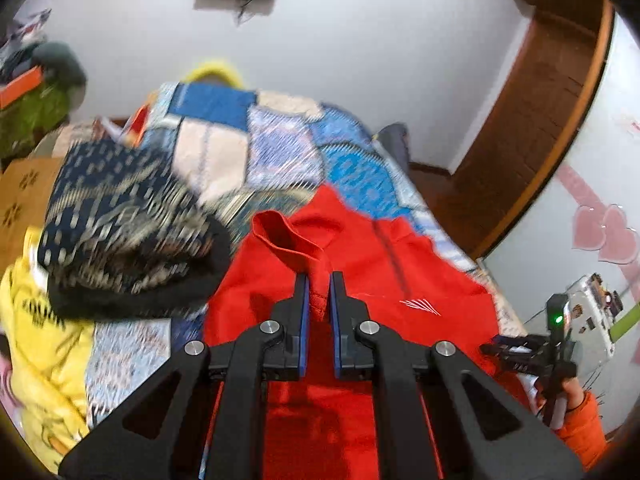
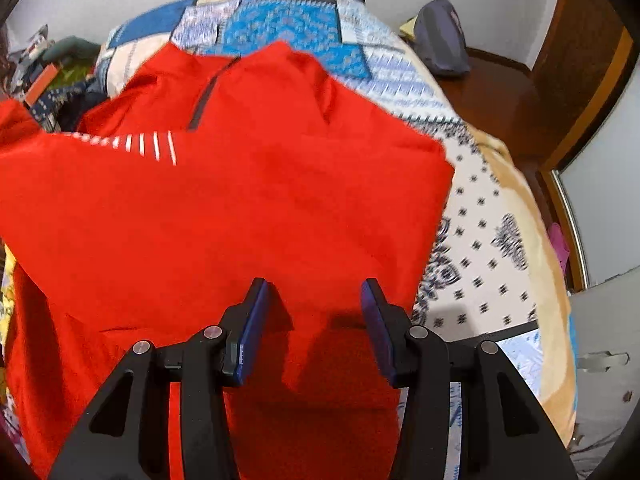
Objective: Fold large clothes
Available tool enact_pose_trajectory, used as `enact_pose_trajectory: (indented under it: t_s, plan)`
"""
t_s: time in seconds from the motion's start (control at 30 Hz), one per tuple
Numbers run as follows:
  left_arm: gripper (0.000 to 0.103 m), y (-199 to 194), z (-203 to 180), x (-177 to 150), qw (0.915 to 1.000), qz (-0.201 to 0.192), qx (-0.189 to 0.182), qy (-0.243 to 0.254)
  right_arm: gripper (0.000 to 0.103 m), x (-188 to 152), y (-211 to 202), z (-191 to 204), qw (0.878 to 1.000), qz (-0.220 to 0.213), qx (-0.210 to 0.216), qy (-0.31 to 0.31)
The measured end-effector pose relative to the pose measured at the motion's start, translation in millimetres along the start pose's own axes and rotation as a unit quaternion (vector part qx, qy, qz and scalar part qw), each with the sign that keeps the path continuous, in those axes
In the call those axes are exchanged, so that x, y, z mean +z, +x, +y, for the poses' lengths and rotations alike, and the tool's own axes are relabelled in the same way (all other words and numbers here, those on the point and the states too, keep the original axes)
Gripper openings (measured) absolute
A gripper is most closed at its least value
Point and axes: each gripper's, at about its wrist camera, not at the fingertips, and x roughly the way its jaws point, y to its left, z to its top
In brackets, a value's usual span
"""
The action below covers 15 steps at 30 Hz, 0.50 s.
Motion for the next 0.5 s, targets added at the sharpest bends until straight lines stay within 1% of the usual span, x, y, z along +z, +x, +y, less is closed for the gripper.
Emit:
enact_pose_trajectory:
  t_s: [0.13, 0.2, 0.3, 0.33, 0.37, 0.5]
  plan:
    - [0.008, 19.7, 24.1, -33.7, 0.9988, 0.035, 0.026, -0.025, 0.044, -3.6, 4.6, 3.2, 1.0, 0.011, -0.01, -0.007]
    - [0.008, 25.6, 34.9, -49.9, 0.9977, 0.046, 0.04, -0.032, 0.044, -3.8, 4.6, 3.5, 1.0, 0.013, -0.012, -0.008]
    - [0.008, 33.9, 51.9, -73.7, 0.9951, 0.067, 0.042, -0.058, 0.044, -4.8, 5.2, 3.9, 1.0, 0.015, -0.015, -0.009]
    - [0.008, 38.6, 56.1, -81.9, 0.9939, 0.076, 0.049, -0.062, 0.044, -5.7, 4.7, 4.6, 1.0, 0.015, -0.015, -0.009]
    - [0.009, 42.0, 57.6, -87.0, 0.9929, 0.084, 0.057, -0.062, 0.044, -6.0, 4.9, 4.8, 1.0, 0.016, -0.015, -0.009]
    - [0.012, 58.2, 62.7, -111.5, 0.9882, 0.12, 0.07, -0.064, 0.044, -5.5, 4.6, 7.3, 1.0, 0.017, -0.02, -0.012]
